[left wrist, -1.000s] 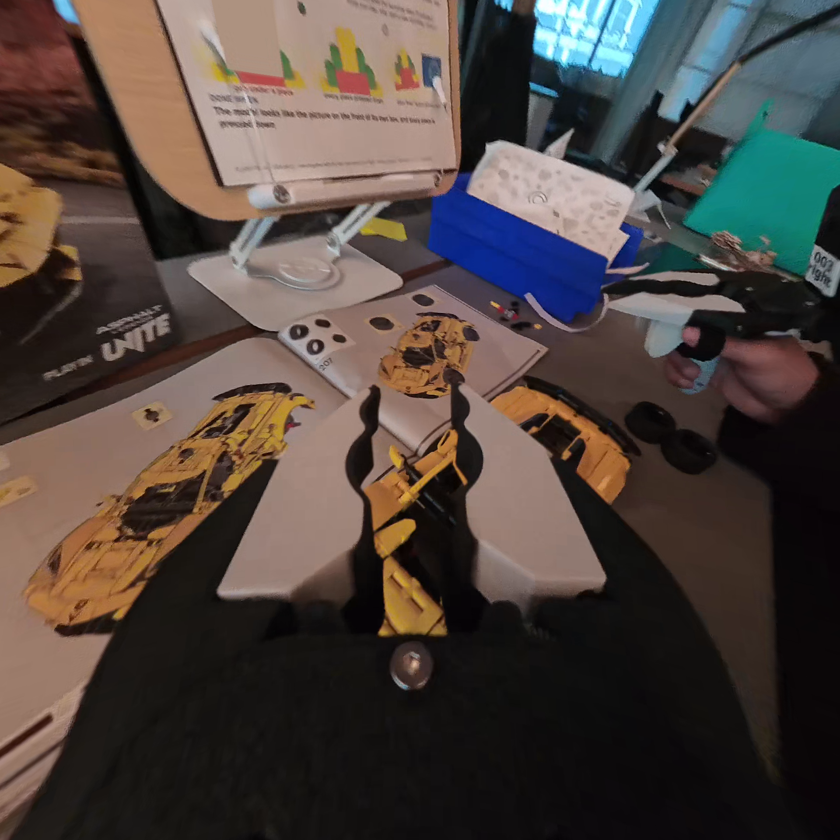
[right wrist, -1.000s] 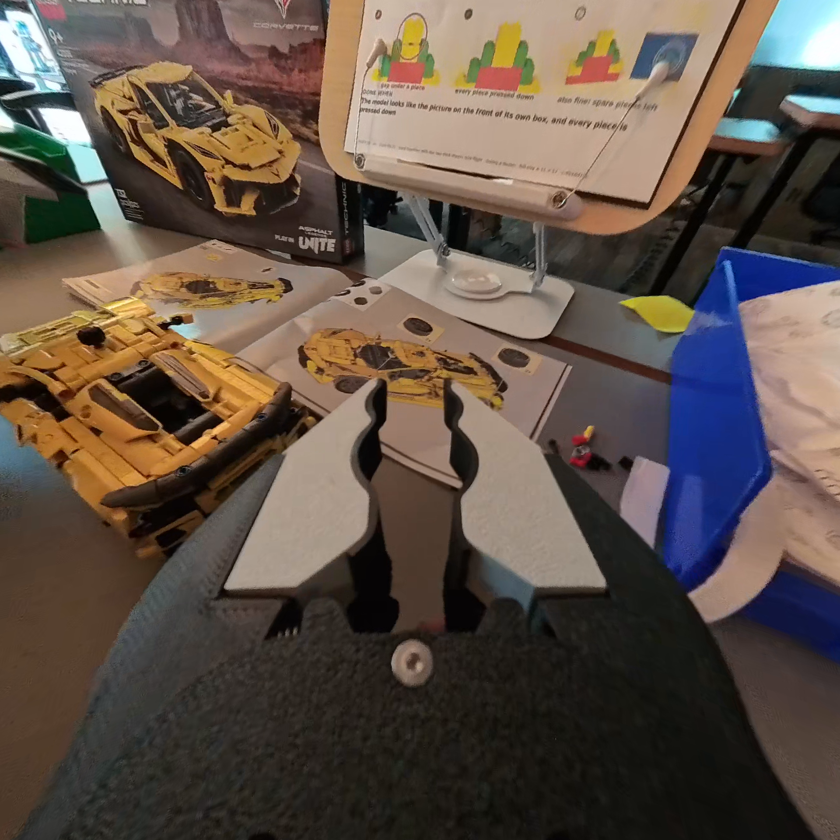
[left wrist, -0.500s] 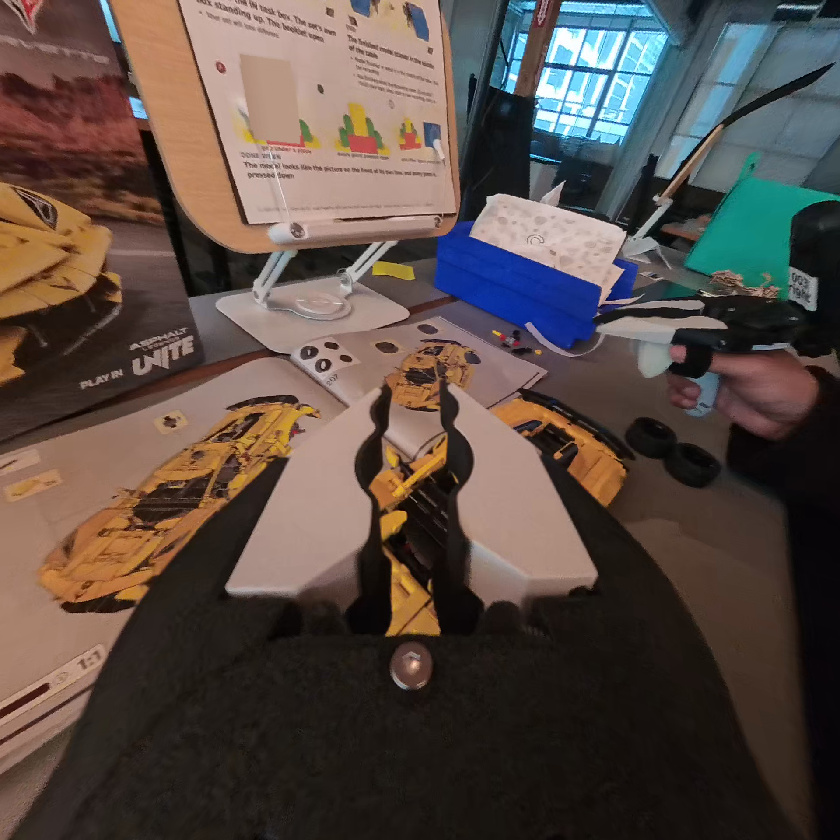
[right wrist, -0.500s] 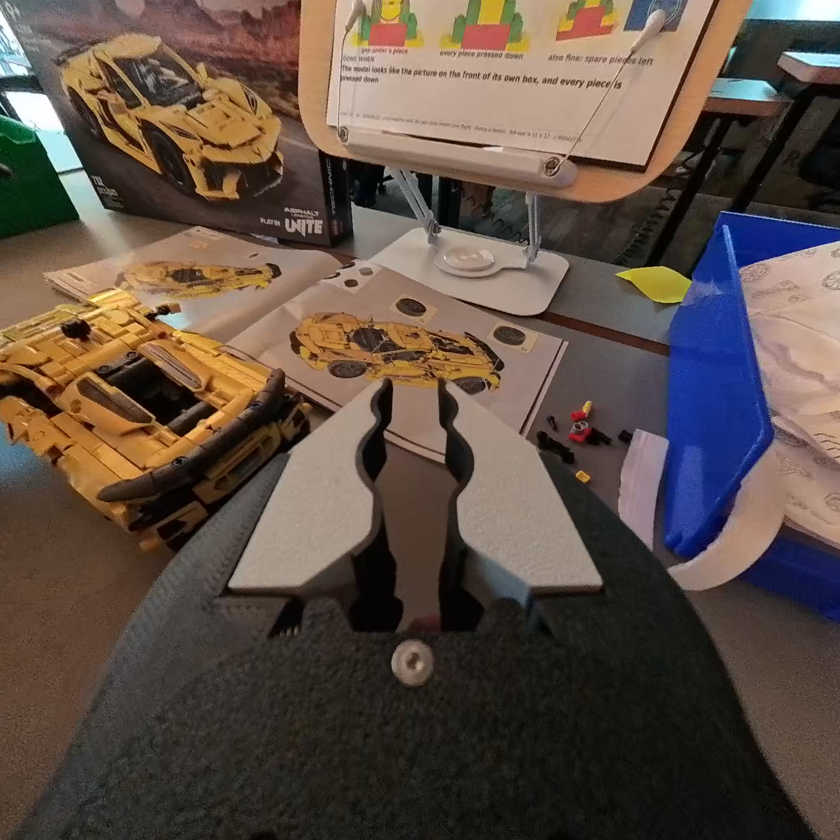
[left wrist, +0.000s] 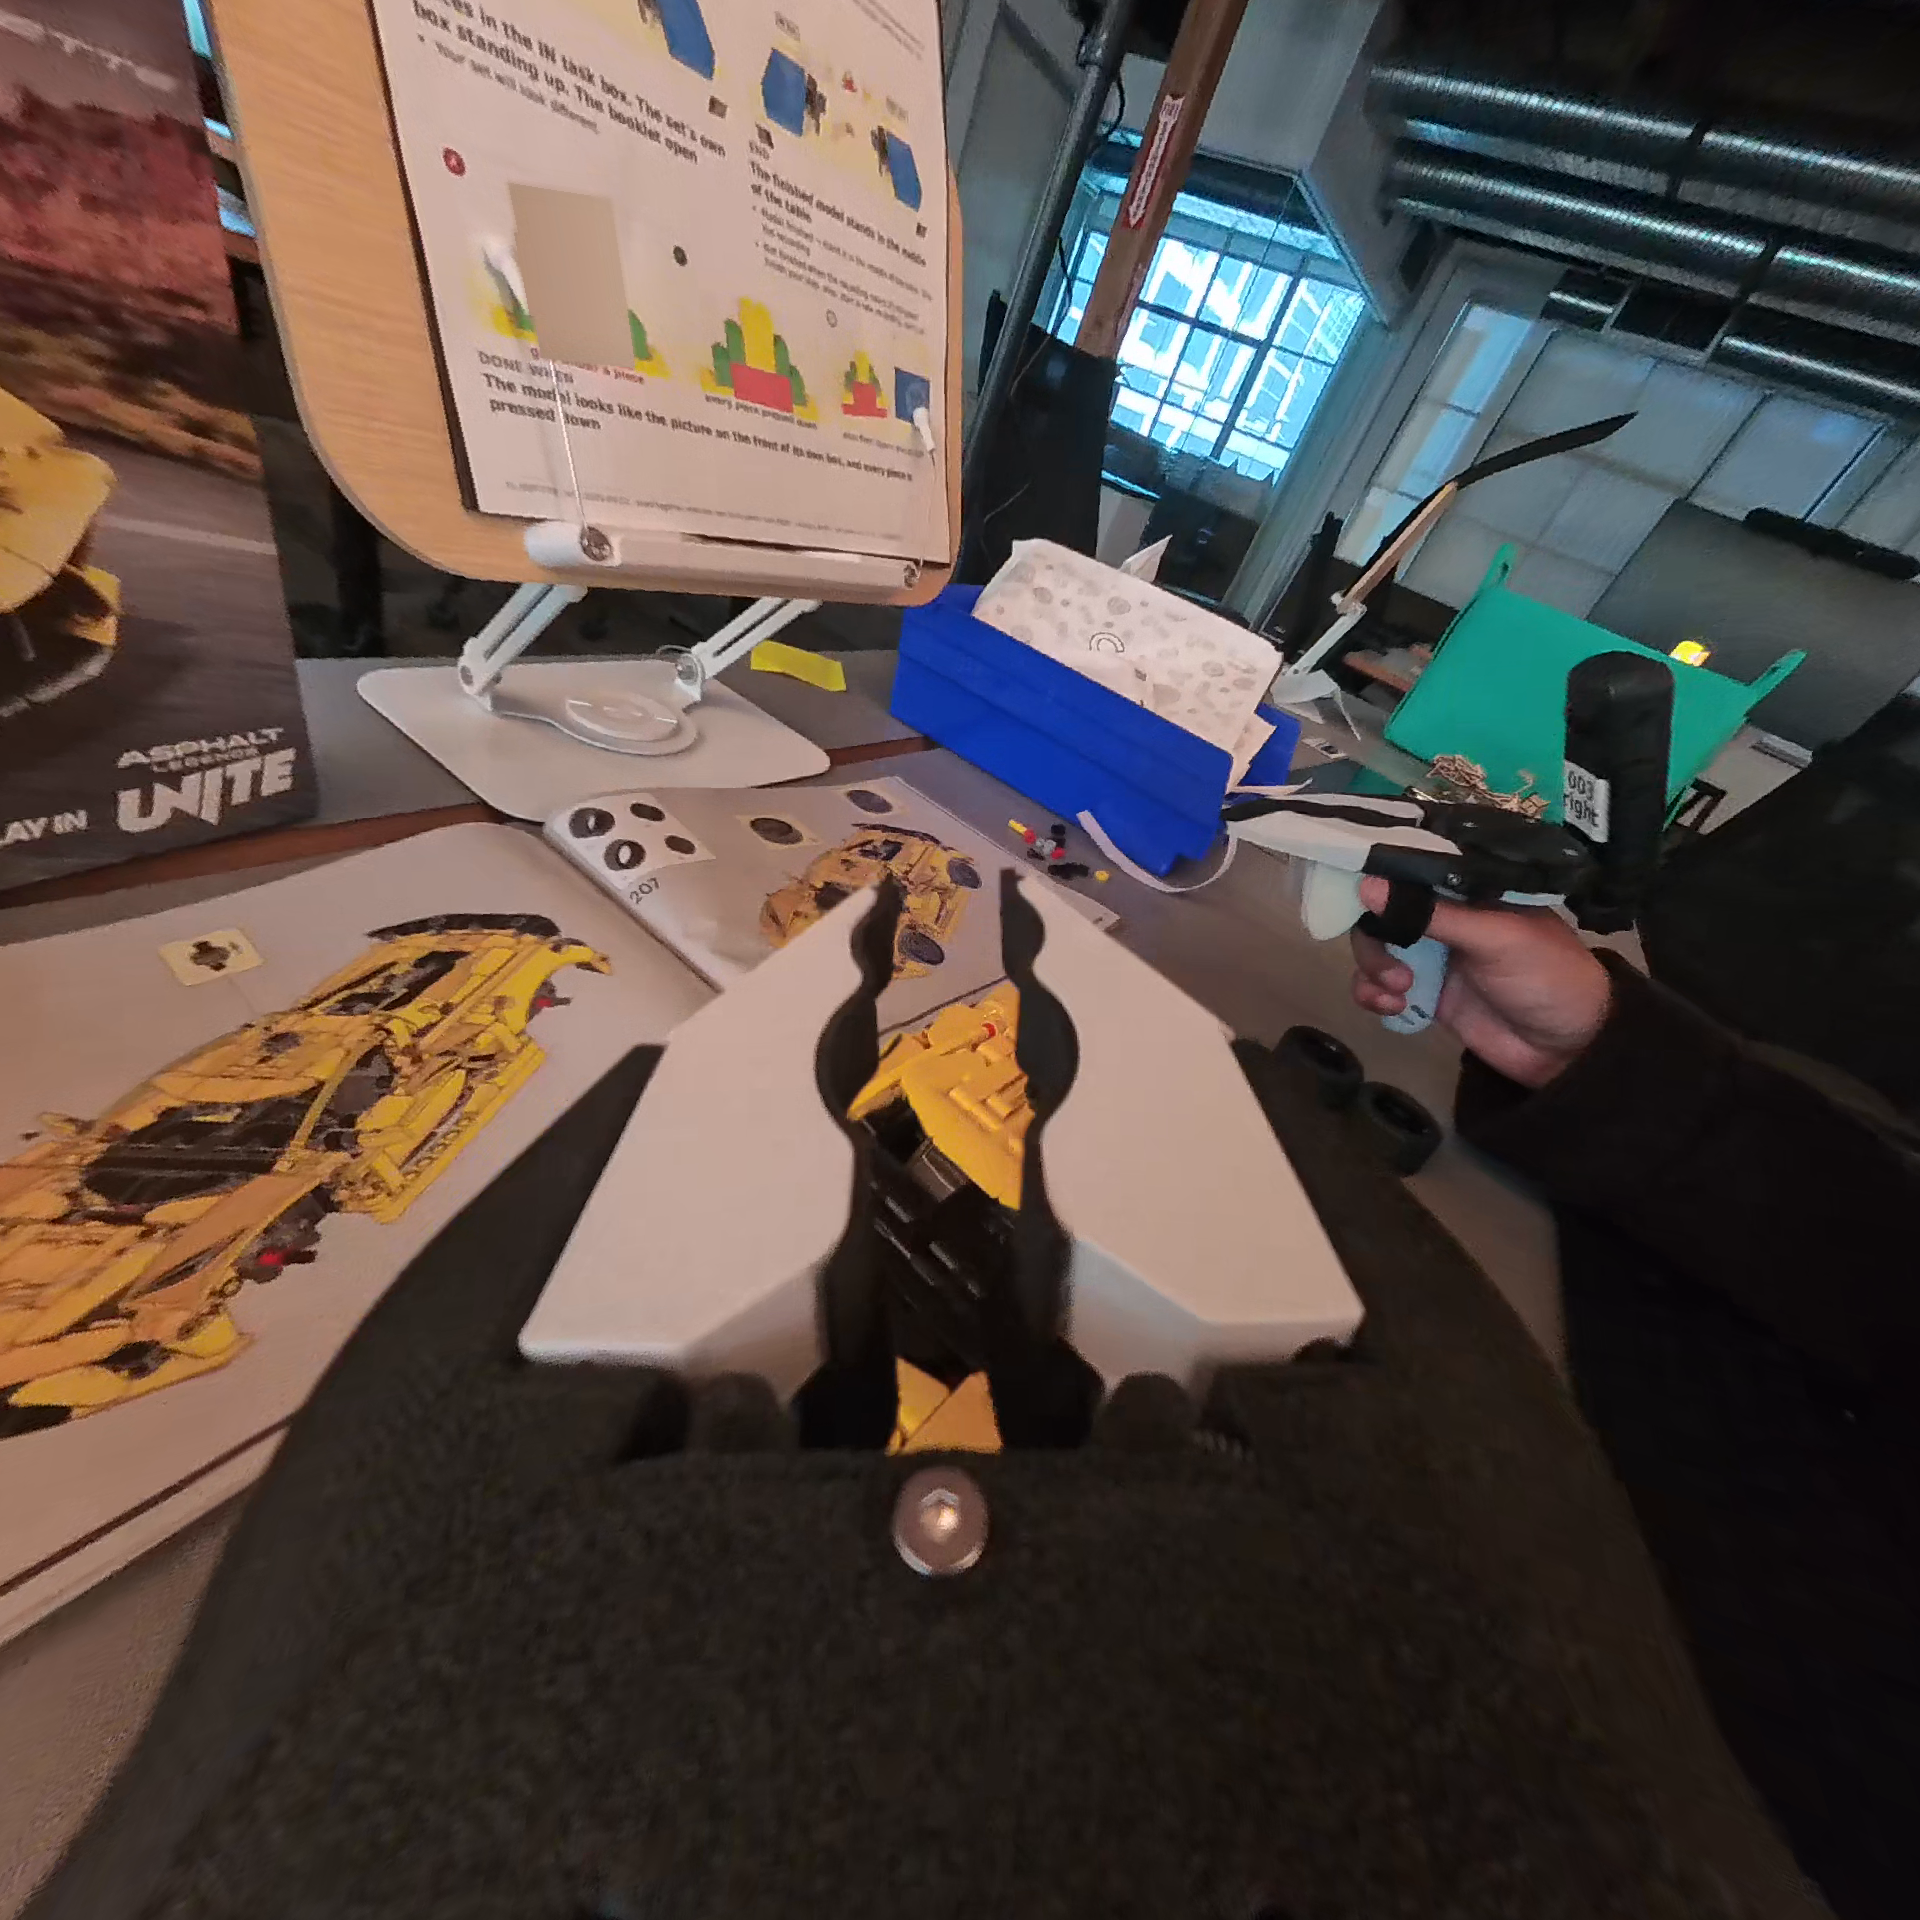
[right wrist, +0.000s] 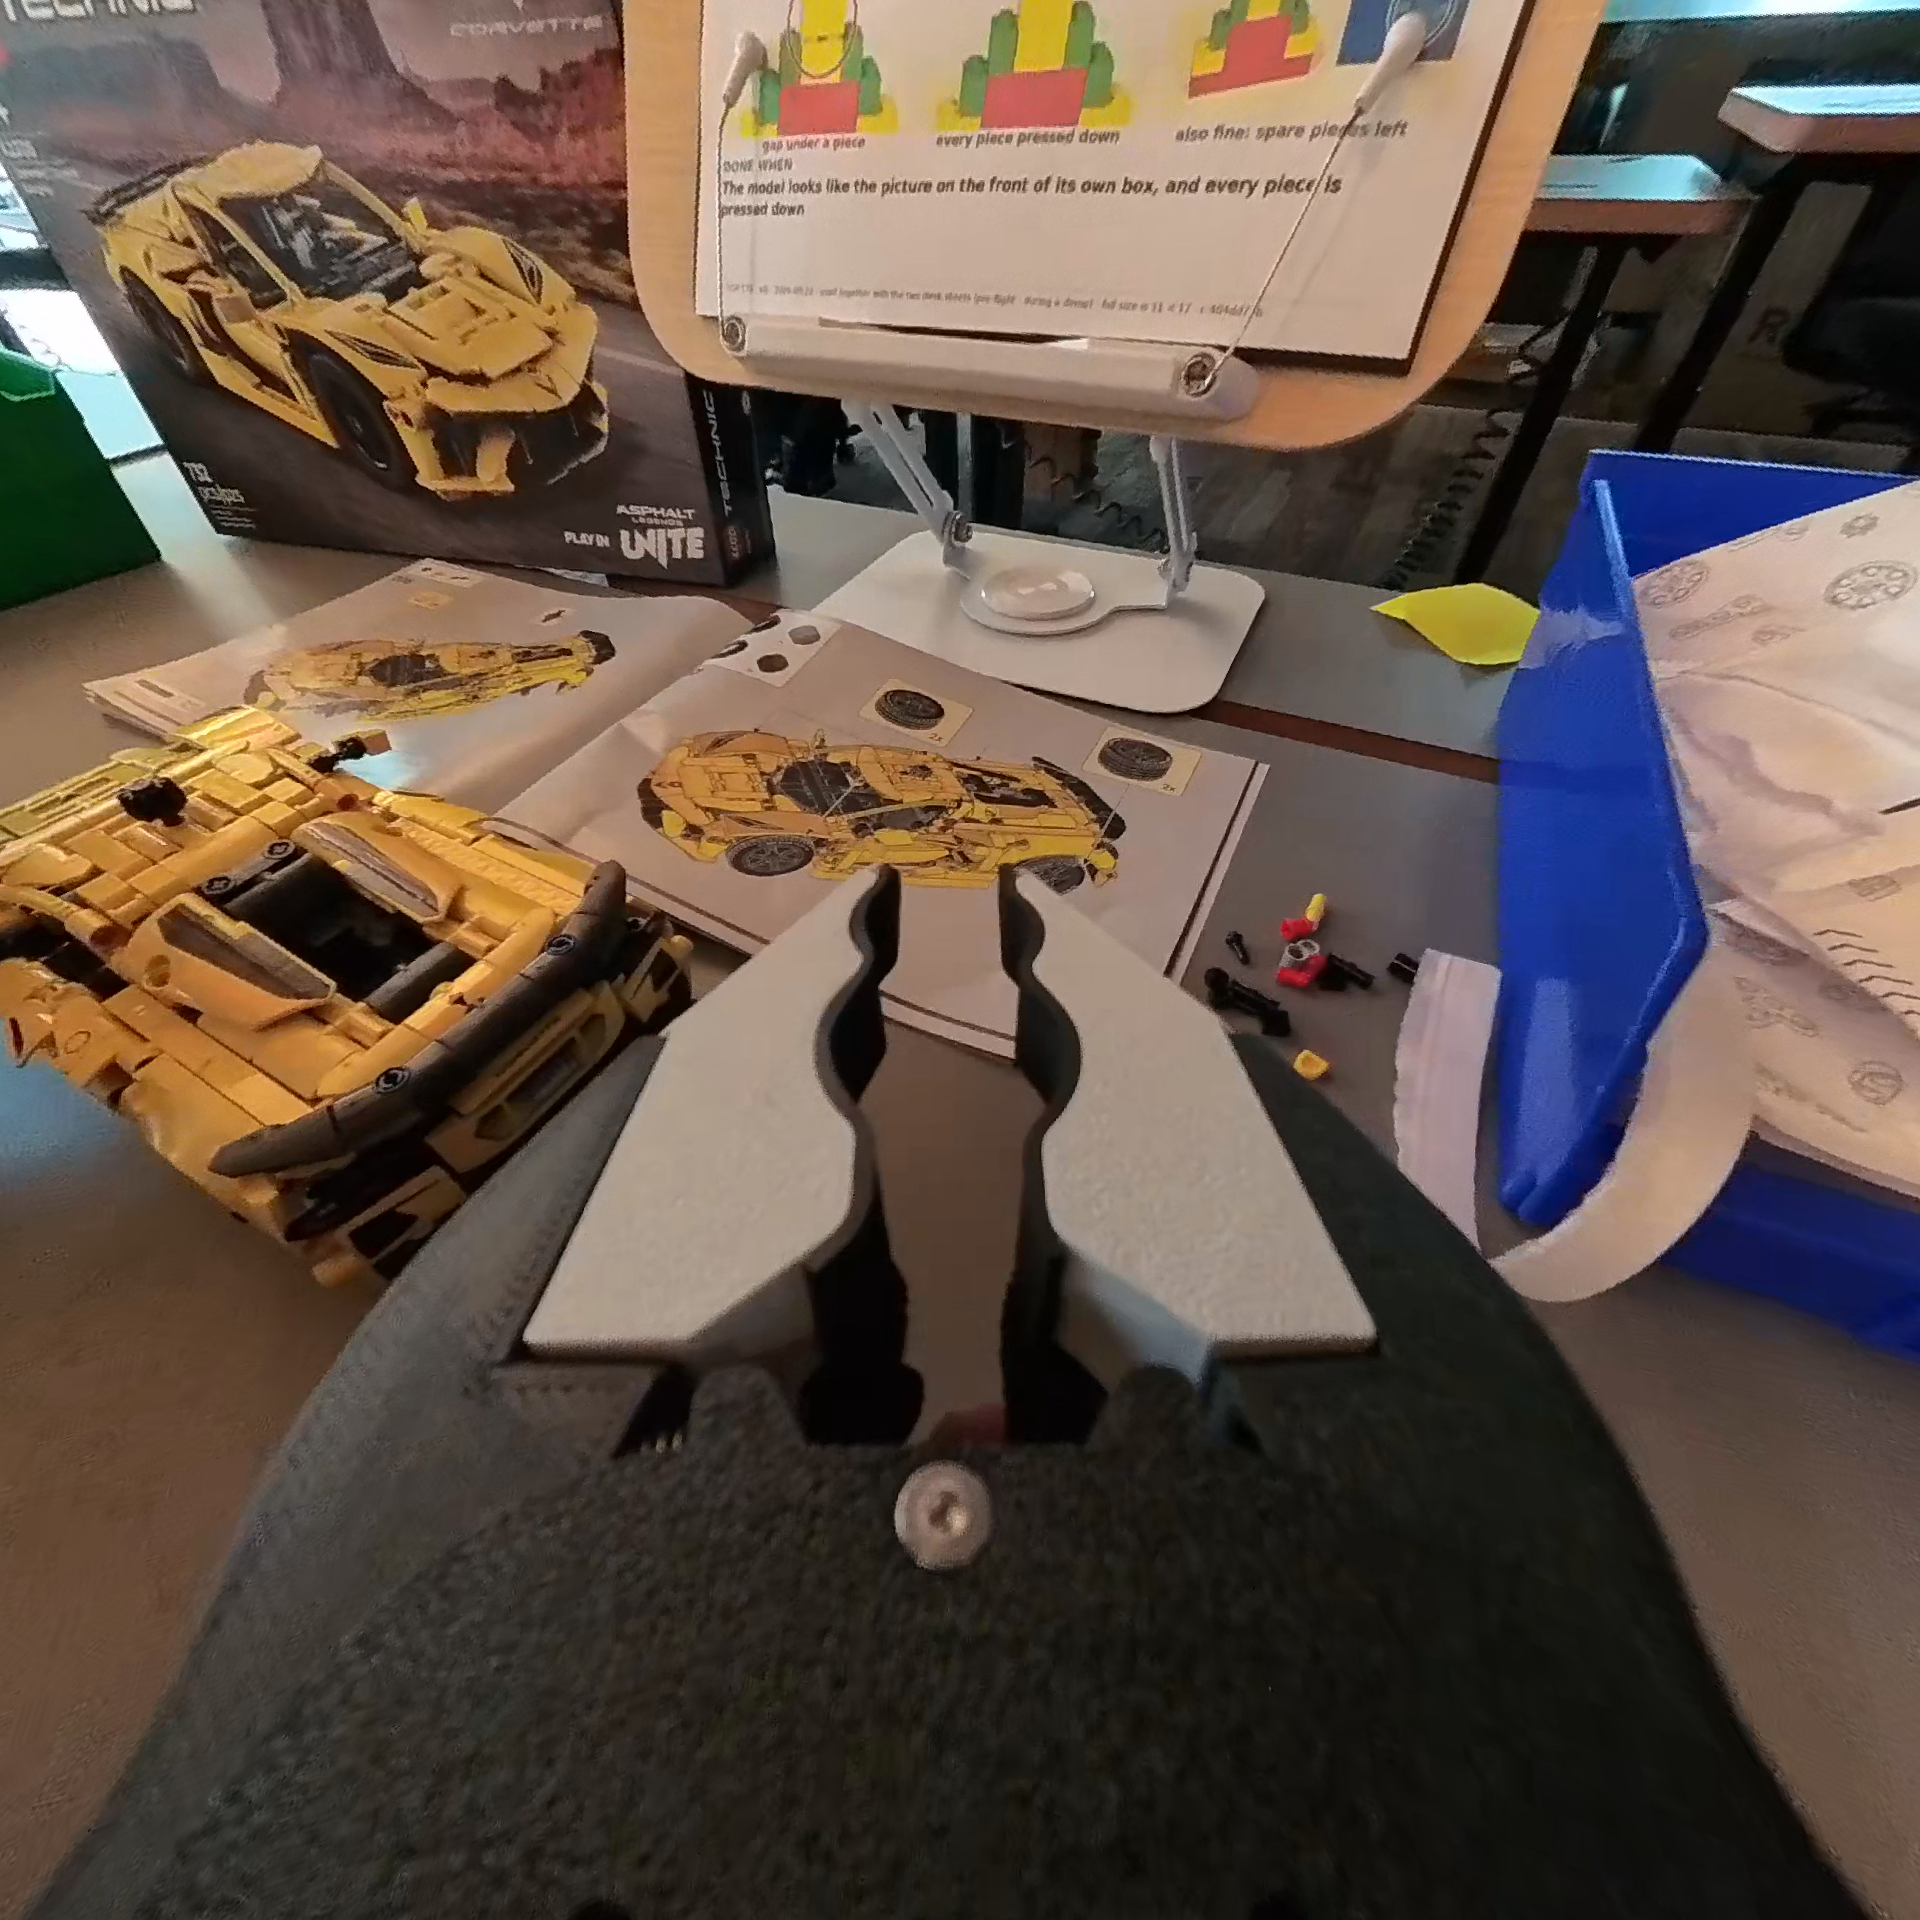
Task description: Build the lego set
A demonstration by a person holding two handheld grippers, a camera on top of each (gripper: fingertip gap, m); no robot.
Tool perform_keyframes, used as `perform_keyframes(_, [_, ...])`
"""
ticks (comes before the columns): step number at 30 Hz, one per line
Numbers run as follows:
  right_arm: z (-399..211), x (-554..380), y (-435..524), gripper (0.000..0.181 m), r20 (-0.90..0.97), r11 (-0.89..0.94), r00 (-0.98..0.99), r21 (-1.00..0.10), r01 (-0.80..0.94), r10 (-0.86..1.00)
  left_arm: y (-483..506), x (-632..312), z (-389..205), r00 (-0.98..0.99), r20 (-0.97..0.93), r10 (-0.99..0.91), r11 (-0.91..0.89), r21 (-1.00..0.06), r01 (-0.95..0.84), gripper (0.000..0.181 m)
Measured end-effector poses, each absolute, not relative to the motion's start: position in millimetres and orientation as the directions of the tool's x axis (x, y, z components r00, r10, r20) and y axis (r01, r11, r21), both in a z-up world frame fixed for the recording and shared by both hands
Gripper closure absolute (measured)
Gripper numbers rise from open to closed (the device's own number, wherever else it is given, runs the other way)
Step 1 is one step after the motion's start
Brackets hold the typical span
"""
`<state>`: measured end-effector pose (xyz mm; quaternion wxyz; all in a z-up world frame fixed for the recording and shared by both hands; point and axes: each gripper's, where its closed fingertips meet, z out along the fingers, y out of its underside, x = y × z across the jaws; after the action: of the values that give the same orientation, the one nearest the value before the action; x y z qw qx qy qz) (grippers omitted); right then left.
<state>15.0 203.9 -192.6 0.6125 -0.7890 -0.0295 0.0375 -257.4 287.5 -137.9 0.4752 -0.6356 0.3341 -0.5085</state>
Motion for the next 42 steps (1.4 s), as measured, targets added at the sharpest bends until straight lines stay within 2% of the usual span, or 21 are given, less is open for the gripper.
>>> perform_keyframes(14, [-197, 11, 206, 0.163, 0.007, -0.268, 0.993, -0.963, 0.038, 0.115, 292, -252, -158, 0.275, 0.359, -0.892, -0.381, -0.924, -0.031, 0.161])
perform_keyframes(22, [-201, 6, 208, 0.163, 0.043, -0.283, 0.990, -0.956, 0.080, 0.136, 297, -264, -142, 0.308, 0.264, -0.914, -0.292, -0.955, -0.046, 0.155])
perform_keyframes(28, [-199, 10, 205, 0.163, 0.012, -0.269, 0.993, -0.962, 0.044, 0.120, 265, -295, -151, 0.255, 0.279, -0.926, -0.340, -0.910, -0.238, 0.151])
perform_keyframes(32, [-196, 10, 204, 0.163, 0.003, -0.254, 0.993, -0.967, 0.033, 0.119, 214, -342, -190, 0.263, 0.243, -0.934, -0.337, -0.844, -0.416, 0.147])
perform_keyframes(34, [-197, 9, 205, 0.163, 0.008, -0.256, 0.992, -0.966, 0.039, 0.124, 193, -361, -215, 0.299, 0.226, -0.927, -0.350, -0.808, -0.474, 0.143])
perform_keyframes(40, [-202, 4, 204, 0.162, 0.009, -0.272, 0.991, -0.961, 0.046, 0.137, 180, -383, -274, 0.402, 0.133, -0.906, -0.370, -0.710, -0.599, 0.104])
perform_keyframes(42, [-202, 4, 204, 0.163, 0.011, -0.273, 0.991, -0.961, 0.048, 0.136, 182, -383, -285, 0.401, 0.088, -0.912, -0.352, -0.672, -0.652, 0.103])
